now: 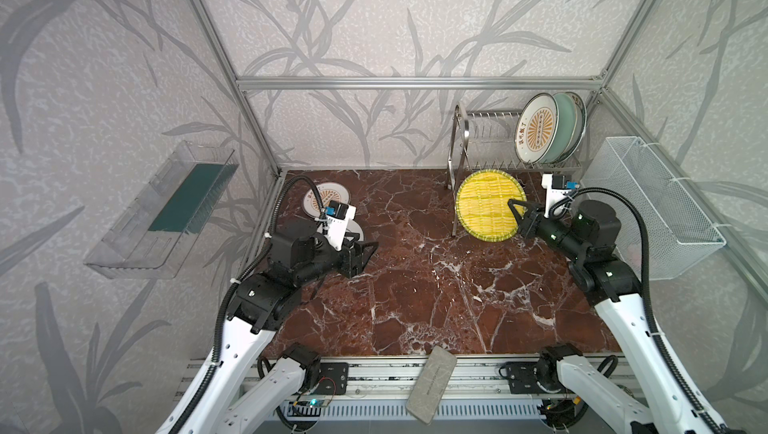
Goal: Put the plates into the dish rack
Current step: 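Open and withdraw the left gripper while the right gripper lifts the plate, then carry the upright woven plate with the right gripper over the rack beside the sunburst plate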
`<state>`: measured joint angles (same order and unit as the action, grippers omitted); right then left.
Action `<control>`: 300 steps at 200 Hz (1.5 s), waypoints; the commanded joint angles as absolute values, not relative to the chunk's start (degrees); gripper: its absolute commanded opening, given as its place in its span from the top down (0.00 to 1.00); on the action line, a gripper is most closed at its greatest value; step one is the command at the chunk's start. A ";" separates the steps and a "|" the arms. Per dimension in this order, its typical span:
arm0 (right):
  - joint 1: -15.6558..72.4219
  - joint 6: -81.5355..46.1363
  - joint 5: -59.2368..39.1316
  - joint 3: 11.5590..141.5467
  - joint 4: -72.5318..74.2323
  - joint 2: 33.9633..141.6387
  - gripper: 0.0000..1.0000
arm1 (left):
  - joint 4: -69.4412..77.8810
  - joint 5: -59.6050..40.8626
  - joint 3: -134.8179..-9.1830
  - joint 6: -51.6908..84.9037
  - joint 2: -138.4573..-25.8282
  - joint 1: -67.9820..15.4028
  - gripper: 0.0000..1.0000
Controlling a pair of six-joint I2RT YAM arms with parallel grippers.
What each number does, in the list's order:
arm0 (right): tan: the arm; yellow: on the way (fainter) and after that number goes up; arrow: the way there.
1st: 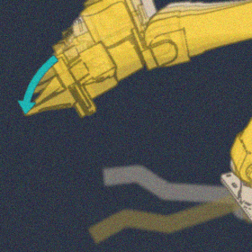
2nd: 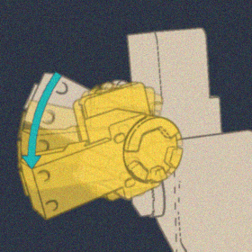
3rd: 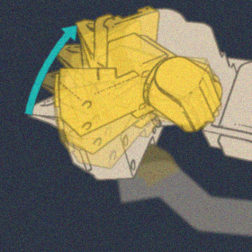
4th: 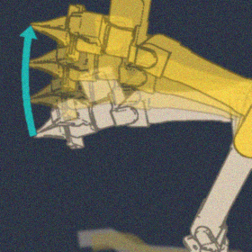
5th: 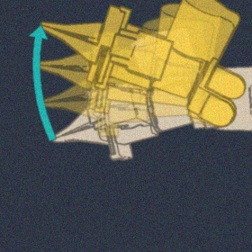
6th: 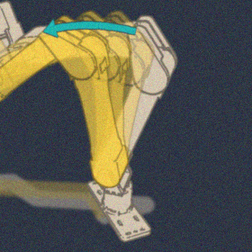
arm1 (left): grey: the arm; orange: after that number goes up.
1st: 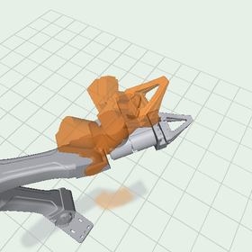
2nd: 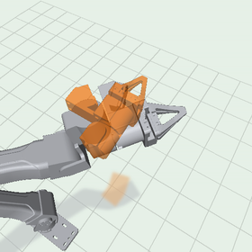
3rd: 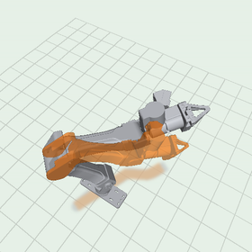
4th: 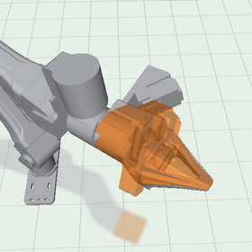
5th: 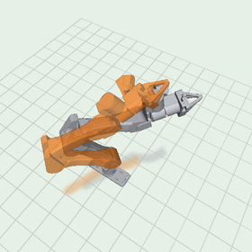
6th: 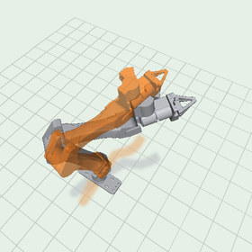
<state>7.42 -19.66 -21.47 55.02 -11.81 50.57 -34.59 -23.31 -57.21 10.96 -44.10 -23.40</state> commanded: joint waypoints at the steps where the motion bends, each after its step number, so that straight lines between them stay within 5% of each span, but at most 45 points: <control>1: 7.04 -18.68 -20.09 58.57 -9.31 50.10 1.00 | -31.60 -25.10 -54.78 10.94 -44.34 -22.86 0.40; 300: 5.63 -12.41 0.13 83.30 -8.02 64.83 1.00 | -30.41 -23.98 -53.76 10.51 -45.88 -19.25 0.40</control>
<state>5.87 -13.63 -1.96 79.07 -13.47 63.77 -29.93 -24.10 -54.24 11.94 -46.33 -19.53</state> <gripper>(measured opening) 0.095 0.603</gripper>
